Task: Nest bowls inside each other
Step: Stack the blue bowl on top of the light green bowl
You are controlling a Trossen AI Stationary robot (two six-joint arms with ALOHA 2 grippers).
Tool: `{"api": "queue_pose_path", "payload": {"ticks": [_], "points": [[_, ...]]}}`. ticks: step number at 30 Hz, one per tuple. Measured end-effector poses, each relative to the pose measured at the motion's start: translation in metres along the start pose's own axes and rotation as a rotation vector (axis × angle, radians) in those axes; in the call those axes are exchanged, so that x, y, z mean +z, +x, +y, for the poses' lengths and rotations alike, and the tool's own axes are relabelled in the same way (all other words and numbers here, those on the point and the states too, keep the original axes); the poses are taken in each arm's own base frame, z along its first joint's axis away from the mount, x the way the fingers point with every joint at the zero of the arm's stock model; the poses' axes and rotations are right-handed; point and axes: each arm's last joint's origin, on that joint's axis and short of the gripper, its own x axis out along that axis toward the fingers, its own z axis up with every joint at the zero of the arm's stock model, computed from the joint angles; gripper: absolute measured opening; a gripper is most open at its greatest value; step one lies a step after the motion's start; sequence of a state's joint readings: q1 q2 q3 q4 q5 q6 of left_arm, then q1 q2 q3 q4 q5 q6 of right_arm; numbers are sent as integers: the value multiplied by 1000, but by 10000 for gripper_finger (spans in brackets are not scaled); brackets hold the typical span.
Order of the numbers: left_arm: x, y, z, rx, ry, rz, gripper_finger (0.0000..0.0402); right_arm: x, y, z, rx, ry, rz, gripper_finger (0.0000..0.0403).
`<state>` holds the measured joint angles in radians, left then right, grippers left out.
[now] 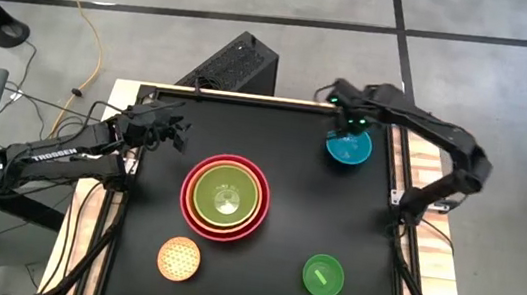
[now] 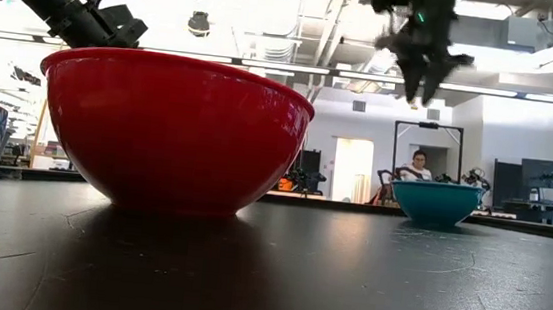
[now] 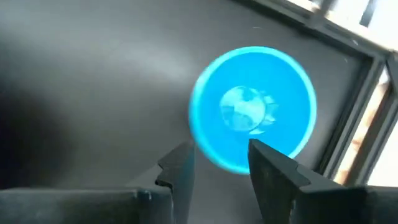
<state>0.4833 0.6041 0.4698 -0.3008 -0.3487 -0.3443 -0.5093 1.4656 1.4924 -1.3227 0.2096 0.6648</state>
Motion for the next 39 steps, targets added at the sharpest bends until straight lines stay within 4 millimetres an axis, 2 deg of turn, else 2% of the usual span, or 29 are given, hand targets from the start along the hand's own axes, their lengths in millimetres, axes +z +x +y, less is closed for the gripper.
{"api": "queue_pose_path", "payload": {"ticks": [5,11,16,24,39], "points": [[0,0,0,15,-8,-5,165,-10,35,-43,-28,181,-32,166],[0,0,0,16,-72,-6,165,-25,75,-74,-111,233,68,166],[0,0,1,17,-98,-6,165,-30,99,-86,-99,221,112,166],[-3,0,2,31,-131,20,165,-35,120,-104,-102,269,123,166],[-5,0,3,51,-172,34,165,-43,149,-109,9,320,69,158]]}}
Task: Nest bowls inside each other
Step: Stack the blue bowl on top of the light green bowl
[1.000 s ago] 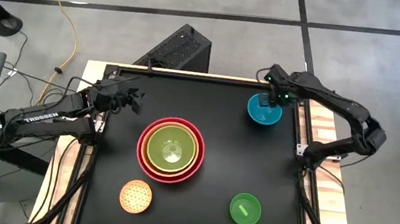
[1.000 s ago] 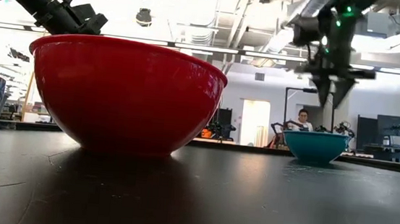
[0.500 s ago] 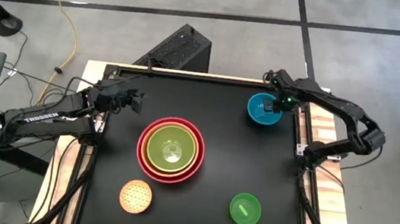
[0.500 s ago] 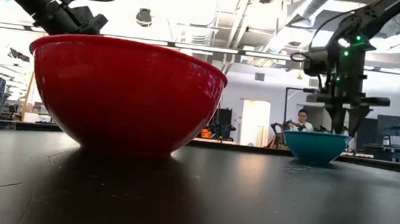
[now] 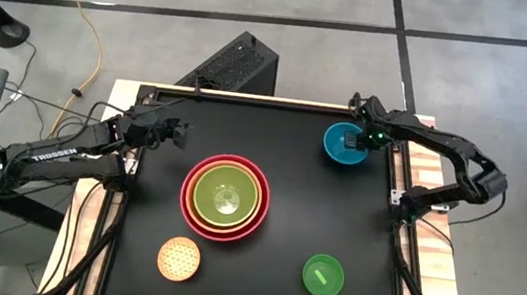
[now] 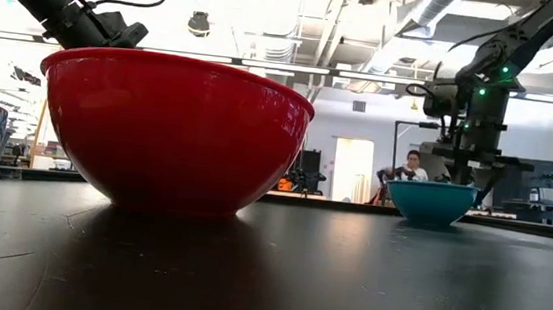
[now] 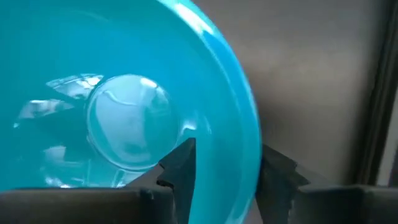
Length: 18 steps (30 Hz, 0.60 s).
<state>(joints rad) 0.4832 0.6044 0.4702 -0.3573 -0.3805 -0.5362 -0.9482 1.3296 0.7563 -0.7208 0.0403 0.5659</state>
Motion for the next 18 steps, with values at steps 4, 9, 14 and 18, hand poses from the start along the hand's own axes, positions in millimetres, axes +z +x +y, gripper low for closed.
{"api": "queue_pose_path", "payload": {"ticks": [4,9,14,18], "points": [[0,0,0,0,-11,0,165,1,0,0,-1,-14,-7,109],[0,0,0,-7,-13,4,165,3,-5,2,43,-44,-21,19],[-1,0,0,-16,-26,14,165,8,-31,3,30,-51,-59,27],[-1,0,0,-16,-24,22,165,15,-65,5,33,-46,-140,19]]}}
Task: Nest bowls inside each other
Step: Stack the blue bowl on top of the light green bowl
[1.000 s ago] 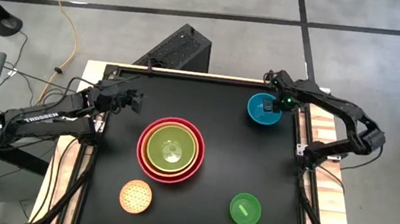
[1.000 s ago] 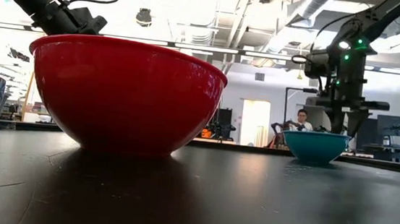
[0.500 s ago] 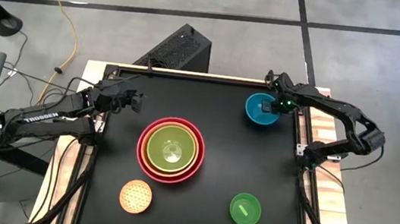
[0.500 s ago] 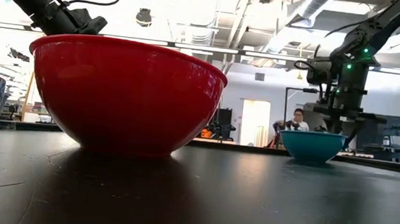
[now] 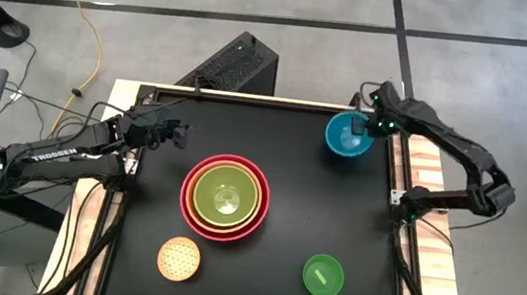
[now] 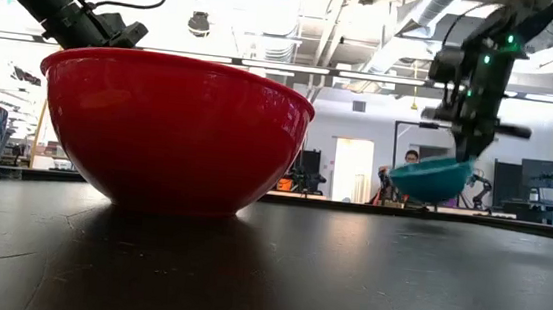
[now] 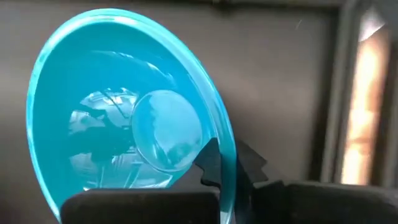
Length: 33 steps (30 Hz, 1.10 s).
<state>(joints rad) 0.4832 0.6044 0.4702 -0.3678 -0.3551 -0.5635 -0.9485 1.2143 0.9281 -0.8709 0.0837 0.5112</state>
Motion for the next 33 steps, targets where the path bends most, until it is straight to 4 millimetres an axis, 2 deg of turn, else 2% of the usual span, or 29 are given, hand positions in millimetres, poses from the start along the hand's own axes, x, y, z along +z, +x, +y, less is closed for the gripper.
{"api": "queue_pose_path", "payload": {"ticks": [6,9,12,16,22,27,33], "points": [[0,0,0,-1,0,0,165,5,-52,29,150,-21,-125,19],[0,0,0,-1,14,0,165,-1,-74,53,260,-47,-171,19],[0,0,0,0,36,0,165,-14,-87,82,347,-75,-193,19],[0,0,0,7,63,-4,165,-38,-91,126,446,-108,-178,19],[1,0,0,21,88,-18,165,-78,-92,203,590,-181,-105,19],[4,0,-1,4,117,-48,165,-101,-90,262,610,-253,-52,21],[5,0,-2,-6,141,-52,165,-115,-70,309,563,-327,65,23]]}}
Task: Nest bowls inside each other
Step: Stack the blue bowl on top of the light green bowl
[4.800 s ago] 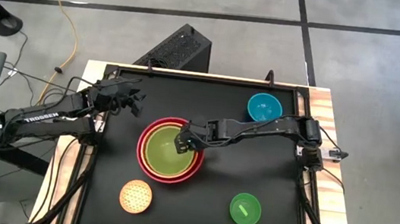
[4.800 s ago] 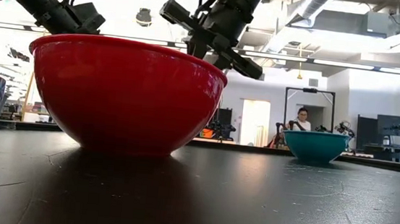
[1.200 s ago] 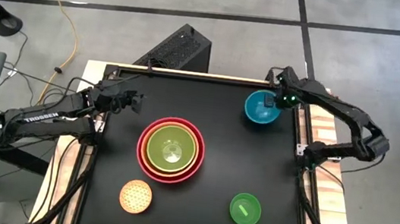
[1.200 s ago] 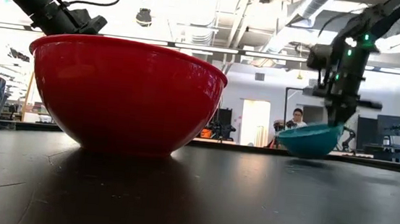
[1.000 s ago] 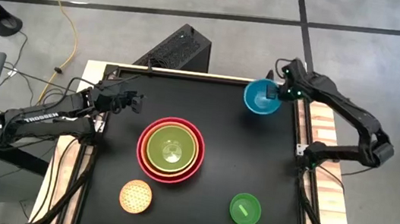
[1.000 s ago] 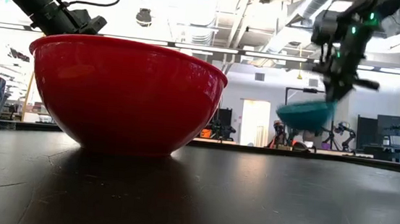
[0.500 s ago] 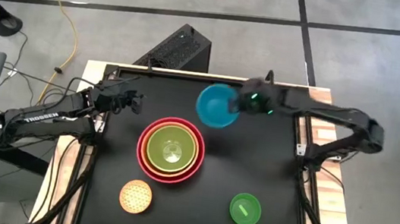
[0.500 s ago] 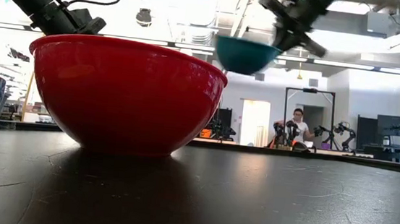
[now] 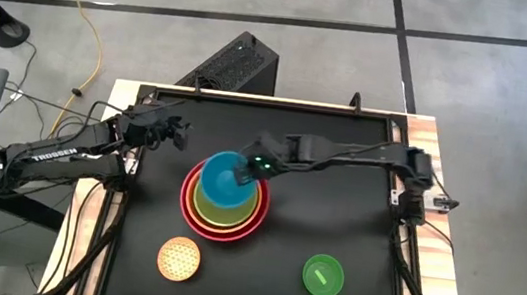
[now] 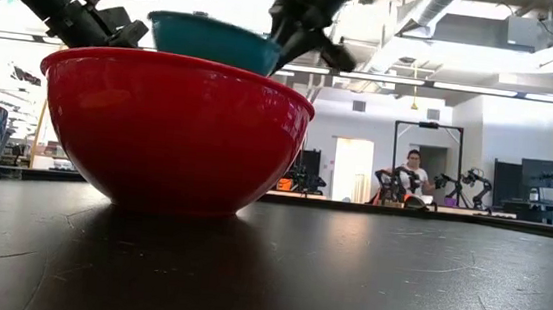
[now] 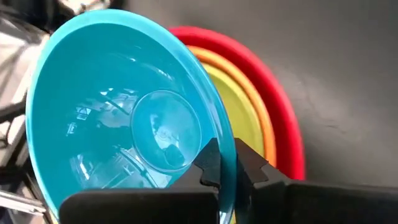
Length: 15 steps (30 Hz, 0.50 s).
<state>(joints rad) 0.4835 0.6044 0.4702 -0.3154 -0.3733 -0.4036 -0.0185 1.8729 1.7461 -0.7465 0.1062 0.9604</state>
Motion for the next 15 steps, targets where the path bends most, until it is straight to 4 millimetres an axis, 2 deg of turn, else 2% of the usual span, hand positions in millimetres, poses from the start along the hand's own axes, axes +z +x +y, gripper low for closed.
{"api": "queue_pose_path", "payload": {"ticks": [8,15], "points": [[-1,0,-2,-59,49,24,165,0,36,15,13,-34,97,29],[-1,0,-3,-93,82,36,165,-9,62,11,-42,-24,138,68]]}}
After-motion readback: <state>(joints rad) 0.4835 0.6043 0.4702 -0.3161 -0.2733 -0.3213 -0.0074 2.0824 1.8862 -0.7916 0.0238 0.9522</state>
